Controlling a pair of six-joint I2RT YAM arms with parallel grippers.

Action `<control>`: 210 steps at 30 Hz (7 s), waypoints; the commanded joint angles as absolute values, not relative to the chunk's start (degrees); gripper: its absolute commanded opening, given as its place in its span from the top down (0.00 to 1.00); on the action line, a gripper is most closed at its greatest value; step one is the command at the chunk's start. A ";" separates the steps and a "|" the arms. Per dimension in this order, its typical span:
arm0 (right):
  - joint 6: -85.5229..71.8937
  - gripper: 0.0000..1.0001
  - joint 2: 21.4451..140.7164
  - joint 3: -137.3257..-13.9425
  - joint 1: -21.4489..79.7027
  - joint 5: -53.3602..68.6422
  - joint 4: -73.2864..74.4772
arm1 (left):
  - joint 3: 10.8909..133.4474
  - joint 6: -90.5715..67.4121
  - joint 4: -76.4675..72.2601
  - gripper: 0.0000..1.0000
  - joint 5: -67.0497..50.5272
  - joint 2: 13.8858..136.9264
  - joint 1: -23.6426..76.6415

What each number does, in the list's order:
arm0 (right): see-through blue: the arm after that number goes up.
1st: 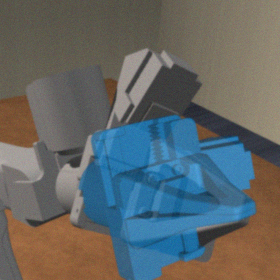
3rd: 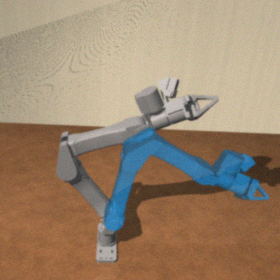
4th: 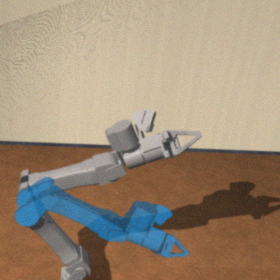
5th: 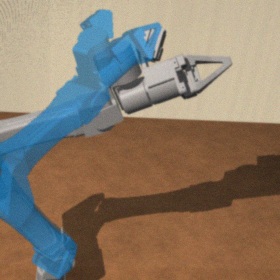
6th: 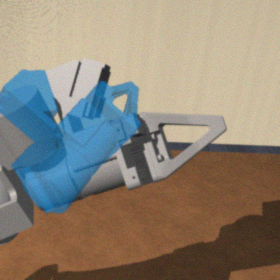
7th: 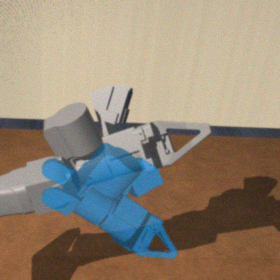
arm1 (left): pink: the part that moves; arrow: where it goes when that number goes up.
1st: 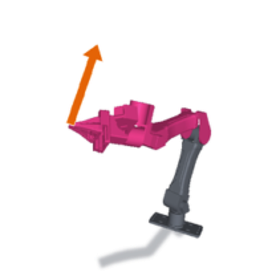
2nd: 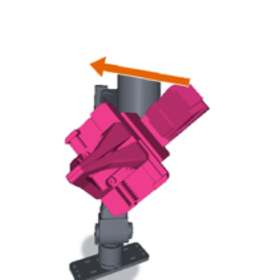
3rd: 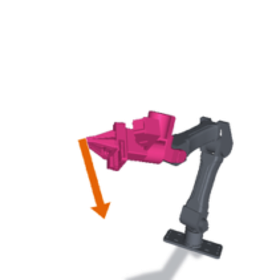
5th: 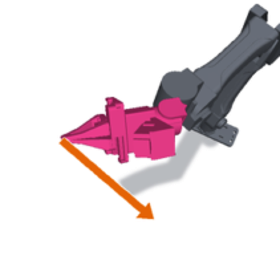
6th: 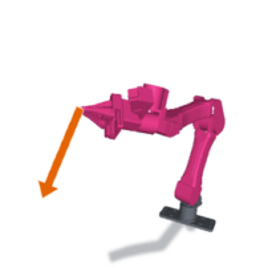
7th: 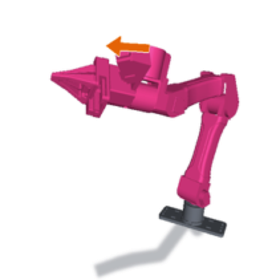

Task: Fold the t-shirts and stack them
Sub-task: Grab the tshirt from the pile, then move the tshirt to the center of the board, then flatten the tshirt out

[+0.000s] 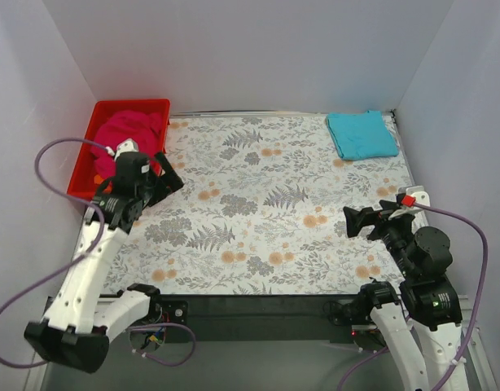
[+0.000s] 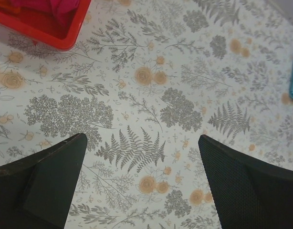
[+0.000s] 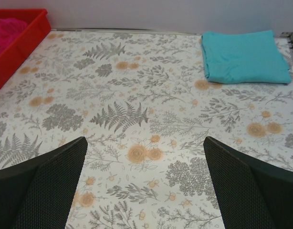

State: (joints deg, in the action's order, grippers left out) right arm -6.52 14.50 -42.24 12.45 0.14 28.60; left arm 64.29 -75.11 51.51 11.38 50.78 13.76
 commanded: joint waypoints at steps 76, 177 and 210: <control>-3.25 0.07 25.39 -47.64 15.21 5.79 29.53 | 77.38 -75.66 26.54 1.00 12.14 70.67 31.96; -12.39 0.15 41.83 -32.43 15.21 12.48 30.06 | 92.11 -95.36 35.51 0.62 22.68 118.83 52.12; -35.41 0.27 67.58 -33.84 29.96 26.02 -8.34 | 51.95 -99.40 21.72 1.00 15.82 81.74 52.12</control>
